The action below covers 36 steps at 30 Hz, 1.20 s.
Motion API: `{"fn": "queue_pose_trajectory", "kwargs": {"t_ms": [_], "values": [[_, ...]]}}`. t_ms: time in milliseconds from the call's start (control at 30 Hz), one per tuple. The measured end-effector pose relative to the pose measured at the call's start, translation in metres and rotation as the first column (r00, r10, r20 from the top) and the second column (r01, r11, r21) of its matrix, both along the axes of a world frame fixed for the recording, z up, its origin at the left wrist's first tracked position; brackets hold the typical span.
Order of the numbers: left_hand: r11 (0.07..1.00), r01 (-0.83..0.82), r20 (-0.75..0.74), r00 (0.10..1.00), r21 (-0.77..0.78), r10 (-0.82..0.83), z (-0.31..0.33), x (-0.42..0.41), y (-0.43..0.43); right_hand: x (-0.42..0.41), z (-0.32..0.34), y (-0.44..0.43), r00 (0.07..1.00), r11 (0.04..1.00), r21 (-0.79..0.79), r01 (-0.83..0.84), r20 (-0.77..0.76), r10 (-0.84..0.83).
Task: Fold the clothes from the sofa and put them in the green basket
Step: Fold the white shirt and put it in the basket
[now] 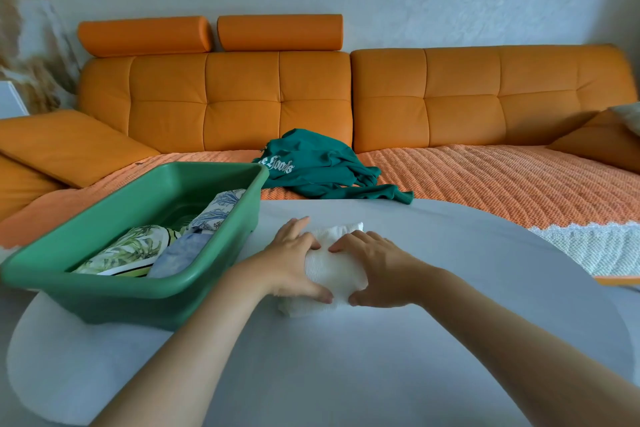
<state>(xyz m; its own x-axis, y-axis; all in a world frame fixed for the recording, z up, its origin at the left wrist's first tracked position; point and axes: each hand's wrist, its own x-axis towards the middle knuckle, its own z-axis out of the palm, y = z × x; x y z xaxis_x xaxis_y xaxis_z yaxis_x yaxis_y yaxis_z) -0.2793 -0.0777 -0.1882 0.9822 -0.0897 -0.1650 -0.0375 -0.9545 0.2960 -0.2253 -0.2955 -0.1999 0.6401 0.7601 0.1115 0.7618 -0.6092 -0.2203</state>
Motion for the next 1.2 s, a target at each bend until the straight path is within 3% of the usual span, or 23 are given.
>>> {"fn": "queue_pose_trajectory", "kwargs": {"t_ms": [67, 167, 300, 433, 500, 633, 767, 967, 1033, 1100, 1200], "values": [[0.992, -0.074, -0.05, 0.996, -0.103, 0.069, 0.0, 0.005, 0.0, 0.0, 0.008, 0.001, 0.994, 0.997, -0.074, 0.029, 0.112, -0.02], [0.934, -0.181, -0.008, 0.982, -0.308, 0.187, 0.002, 0.014, 0.003, -0.002, 0.013, 0.006, 0.973, 0.985, -0.171, 0.038, 0.23, 0.002], [0.91, -0.269, -0.082, 0.963, -0.315, 0.256, 0.006, 0.021, 0.004, -0.003, 0.014, 0.009, 0.962, 0.987, -0.161, -0.01, 0.267, 0.053], [0.956, -0.206, -0.054, 0.978, -0.21, 0.199, 0.012, 0.028, 0.003, 0.003, 0.021, 0.005, 1.0, 0.995, -0.097, -0.02, 0.007, 0.021], [0.961, -0.188, 0.013, 0.981, -0.202, 0.195, 0.013, 0.028, 0.003, 0.004, 0.026, 0.003, 0.999, 0.996, -0.084, -0.015, -0.047, 0.011], [0.958, -0.058, 0.199, 0.973, -0.28, 0.117, 0.022, 0.017, -0.002, 0.0, 0.037, 0.006, 0.987, 0.998, -0.051, 0.028, 0.159, -0.019], [0.941, 0.067, 0.341, 0.939, -0.333, 0.054, 0.025, -0.006, -0.015, -0.006, 0.051, 0.005, 0.936, 0.988, -0.14, 0.057, 0.352, -0.004], [0.903, 0.144, 0.347, 0.938, -0.406, 0.007, 0.023, -0.047, -0.033, -0.038, 0.052, -0.003, 0.917, 0.978, -0.208, 0.022, 0.394, 0.063], [0.905, 0.079, 0.245, 0.969, -0.417, 0.028, 0.022, -0.054, -0.031, -0.046, 0.052, -0.01, 0.962, 0.973, -0.229, 0.039, 0.27, 0.025], [0.897, 0.03, 0.126, 0.992, -0.441, 0.029, 0.017, -0.06, -0.029, -0.051, 0.054, -0.017, 0.997, 0.967, -0.252, 0.044, -0.055, -0.06], [0.9, -0.034, 0.055, 0.996, -0.434, 0.064, 0.01, -0.064, -0.032, -0.05, 0.049, -0.021, 0.936, 0.969, -0.244, 0.034, -0.333, -0.117]]}}
